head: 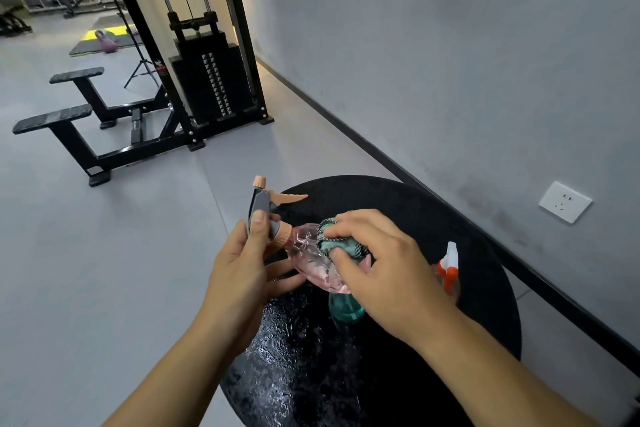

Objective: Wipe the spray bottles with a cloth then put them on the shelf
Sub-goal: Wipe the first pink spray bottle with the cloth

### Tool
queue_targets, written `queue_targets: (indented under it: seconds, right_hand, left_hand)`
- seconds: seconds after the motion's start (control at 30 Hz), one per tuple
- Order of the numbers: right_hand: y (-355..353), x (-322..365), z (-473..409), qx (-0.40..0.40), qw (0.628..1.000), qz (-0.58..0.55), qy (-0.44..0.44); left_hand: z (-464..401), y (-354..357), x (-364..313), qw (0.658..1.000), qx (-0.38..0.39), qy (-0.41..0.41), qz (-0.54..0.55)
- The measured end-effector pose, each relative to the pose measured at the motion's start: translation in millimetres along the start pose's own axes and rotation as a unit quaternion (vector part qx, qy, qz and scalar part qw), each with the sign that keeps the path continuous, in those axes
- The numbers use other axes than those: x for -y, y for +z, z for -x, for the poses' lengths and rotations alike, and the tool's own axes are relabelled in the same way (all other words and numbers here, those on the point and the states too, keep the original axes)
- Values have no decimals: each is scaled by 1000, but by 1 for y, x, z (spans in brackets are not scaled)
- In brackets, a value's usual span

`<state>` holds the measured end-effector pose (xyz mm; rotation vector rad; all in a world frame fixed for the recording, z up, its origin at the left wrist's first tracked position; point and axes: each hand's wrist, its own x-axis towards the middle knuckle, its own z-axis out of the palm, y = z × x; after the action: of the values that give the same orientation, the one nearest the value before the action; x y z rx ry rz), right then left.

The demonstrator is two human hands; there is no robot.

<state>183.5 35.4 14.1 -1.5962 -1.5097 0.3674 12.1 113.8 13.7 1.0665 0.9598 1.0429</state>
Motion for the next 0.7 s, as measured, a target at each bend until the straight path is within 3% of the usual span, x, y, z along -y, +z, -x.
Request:
queue_targets:
  seconds: [0.2,0.5,0.7]
  right_hand:
    - [-10,-3,-3,-28,998,-26,55]
    - [-4,-4,-5,-86,989,-98,66]
    - [0,3,2,-63,991,-111,44]
  left_hand:
    - [-2,-3,-3,1000,10,3,14]
    - [1,1,-3,1000,13,2,21]
    - [-1,-1,-2,998,-33,-12,52]
